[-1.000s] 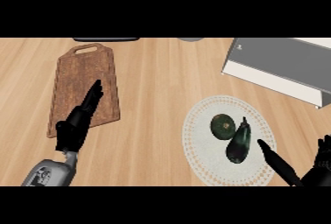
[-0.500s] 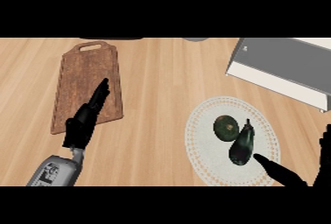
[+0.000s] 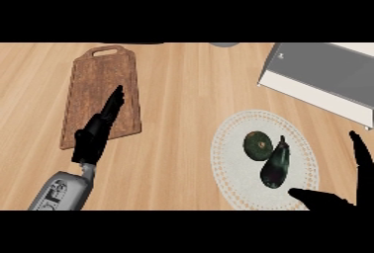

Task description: Pick the squash from the placemat and place it in the tiered shelf

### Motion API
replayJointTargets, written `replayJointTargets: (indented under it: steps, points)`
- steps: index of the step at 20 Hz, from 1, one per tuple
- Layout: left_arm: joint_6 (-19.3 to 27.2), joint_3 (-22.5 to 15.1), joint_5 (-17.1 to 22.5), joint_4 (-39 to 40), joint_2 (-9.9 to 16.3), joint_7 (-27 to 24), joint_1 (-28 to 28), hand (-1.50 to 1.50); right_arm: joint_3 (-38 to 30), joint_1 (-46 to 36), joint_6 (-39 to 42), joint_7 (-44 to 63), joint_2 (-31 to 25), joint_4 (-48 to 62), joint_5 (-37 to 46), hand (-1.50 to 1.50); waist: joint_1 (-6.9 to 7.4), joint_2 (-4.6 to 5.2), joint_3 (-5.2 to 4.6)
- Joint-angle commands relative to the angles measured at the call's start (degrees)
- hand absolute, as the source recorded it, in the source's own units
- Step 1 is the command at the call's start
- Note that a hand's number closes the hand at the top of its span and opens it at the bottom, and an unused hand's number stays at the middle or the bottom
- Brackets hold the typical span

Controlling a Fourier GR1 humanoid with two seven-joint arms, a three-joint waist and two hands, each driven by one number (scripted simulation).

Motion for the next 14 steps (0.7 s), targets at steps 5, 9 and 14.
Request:
replayJointTargets:
  steps: [5,9,14]
  points:
    - [-0.9,0.6,0.3,-0.1,-0.2,0.5,1.1,0.0,5.3,-16.8,16.3,28.0,5.2,-4.9,9.0,-1.5,0.24,-0.2,0.29]
    - [-1.6,2.3,0.8,-0.7,1.0,0.9,0.8,0.0,4.1,-21.4,20.6,30.0,10.8,-2.5,12.8,-1.5,-0.31,-0.34,0.29]
    - [-0.1,1.4,-1.0,0.8,-1.5,0.1,0.3,0.0,6.3,-21.3,23.7,30.1,16.8,-1.4,19.9,-1.5,-1.49,-0.42,0.39]
